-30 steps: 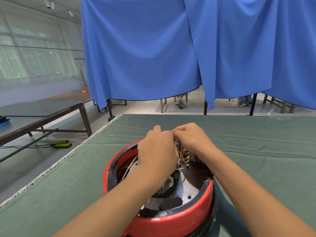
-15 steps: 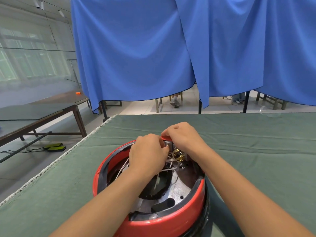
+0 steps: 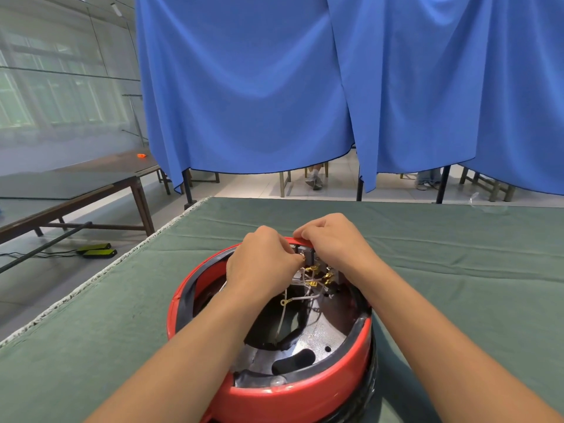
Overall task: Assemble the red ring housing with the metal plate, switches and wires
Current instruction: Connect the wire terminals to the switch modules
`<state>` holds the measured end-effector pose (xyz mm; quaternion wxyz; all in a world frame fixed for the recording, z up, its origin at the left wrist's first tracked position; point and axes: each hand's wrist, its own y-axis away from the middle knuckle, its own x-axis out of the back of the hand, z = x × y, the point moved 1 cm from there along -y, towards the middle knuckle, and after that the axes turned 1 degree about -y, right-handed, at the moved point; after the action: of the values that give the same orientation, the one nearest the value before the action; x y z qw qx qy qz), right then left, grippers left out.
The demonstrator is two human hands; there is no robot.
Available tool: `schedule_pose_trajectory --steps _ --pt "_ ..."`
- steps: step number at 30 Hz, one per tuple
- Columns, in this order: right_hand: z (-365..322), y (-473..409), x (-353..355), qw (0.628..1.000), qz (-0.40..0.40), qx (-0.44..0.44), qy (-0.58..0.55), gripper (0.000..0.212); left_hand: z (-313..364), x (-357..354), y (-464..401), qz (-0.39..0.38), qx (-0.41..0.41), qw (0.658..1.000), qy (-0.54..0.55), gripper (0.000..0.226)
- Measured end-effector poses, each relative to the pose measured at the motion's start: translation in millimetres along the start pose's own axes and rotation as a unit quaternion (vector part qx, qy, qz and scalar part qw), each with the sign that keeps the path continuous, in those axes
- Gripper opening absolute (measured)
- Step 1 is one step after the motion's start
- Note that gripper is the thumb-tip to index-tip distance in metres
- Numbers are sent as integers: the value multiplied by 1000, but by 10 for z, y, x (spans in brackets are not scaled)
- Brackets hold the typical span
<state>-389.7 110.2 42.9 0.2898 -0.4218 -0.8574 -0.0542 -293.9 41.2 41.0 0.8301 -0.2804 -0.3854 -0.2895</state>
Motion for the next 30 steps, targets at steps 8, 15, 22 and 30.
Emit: schedule_pose_trajectory --steps 8,15,22,30 --pt "39 -34 19 998 51 -24 -7 29 -51 8 -16 -5 -3 1000 22 15" --pt "49 -47 19 998 53 -26 -8 28 -35 2 -12 8 -1 1000 4 16" --pt "48 -36 20 999 48 -22 4 27 2 -14 -12 29 -1 999 -34 16" --pt "54 -41 14 999 46 -11 22 27 24 -35 -11 38 -8 998 -57 15"
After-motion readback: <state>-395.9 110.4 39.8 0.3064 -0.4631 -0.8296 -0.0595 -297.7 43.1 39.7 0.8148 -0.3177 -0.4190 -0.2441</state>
